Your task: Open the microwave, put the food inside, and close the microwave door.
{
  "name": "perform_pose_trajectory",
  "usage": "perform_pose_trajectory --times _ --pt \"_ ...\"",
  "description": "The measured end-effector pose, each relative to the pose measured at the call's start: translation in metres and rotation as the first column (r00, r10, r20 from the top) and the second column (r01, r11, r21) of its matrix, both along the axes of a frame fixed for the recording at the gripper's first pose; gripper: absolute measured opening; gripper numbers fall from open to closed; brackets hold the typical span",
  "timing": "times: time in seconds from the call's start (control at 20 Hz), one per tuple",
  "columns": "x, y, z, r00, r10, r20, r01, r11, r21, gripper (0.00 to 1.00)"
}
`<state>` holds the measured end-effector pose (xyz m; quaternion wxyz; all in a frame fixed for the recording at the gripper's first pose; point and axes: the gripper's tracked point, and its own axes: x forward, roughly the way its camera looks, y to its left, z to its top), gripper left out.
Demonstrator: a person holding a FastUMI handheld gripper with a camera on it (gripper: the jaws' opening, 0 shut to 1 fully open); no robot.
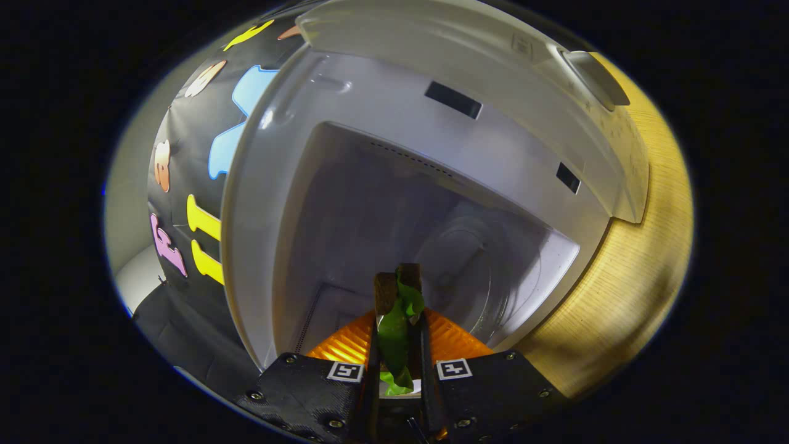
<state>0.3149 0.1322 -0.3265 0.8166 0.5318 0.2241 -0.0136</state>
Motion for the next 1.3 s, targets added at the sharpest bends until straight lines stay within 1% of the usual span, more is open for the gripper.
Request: perform_pose_trajectory --times 0.2,0.25,0.35,0.4,0.45,0.5,0.55,0.6,0.65,0.75,0.95,1.1,1.2,1.3 --pt "0.003 -0.004 -0.015 0.999 -0.009 -0.038 0.008 1.0 -0.025 0.29" --pt "0.001 -0.004 -0.021 0.999 -0.006 -0.048 0.005 0.999 -0.036 0.31" --pt "-0.004 -0.007 -0.023 0.997 -0.001 -0.077 -0.005 0.997 -0.082 0.42" --pt "-0.007 -0.006 -0.022 0.997 0.007 -0.081 -0.015 0.996 -0.093 0.46" --pt "-0.011 -0.005 -0.019 0.996 0.02 -0.085 -0.028 0.995 -0.094 0.63" --pt "-0.013 -0.003 -0.016 0.996 0.037 -0.078 -0.044 0.995 -0.089 0.73" --pt "-0.022 -0.005 -0.014 0.995 0.049 -0.092 -0.059 0.992 -0.111 0.92" --pt "-0.029 -0.008 -0.015 0.993 0.06 -0.097 -0.073 0.987 -0.142 0.96" --pt "-0.036 -0.013 -0.019 0.992 0.07 -0.107 -0.088 0.981 -0.174 0.96" --pt "-0.048 -0.026 -0.012 0.991 0.084 -0.103 -0.105 0.972 -0.212 0.96" --pt "-0.076 -0.045 0.021 0.994 0.08 -0.076 -0.097 0.96 -0.262 0.96" --pt "-0.107 -0.055 0.048 0.995 0.082 -0.052 -0.094 0.949 -0.302 0.96" --pt "-0.131 -0.058 0.067 0.994 0.102 -0.035 -0.108 0.935 -0.338 0.96" --pt "-0.157 -0.057 0.089 0.99 0.142 -0.016 -0.137 0.911 -0.389 0.96"
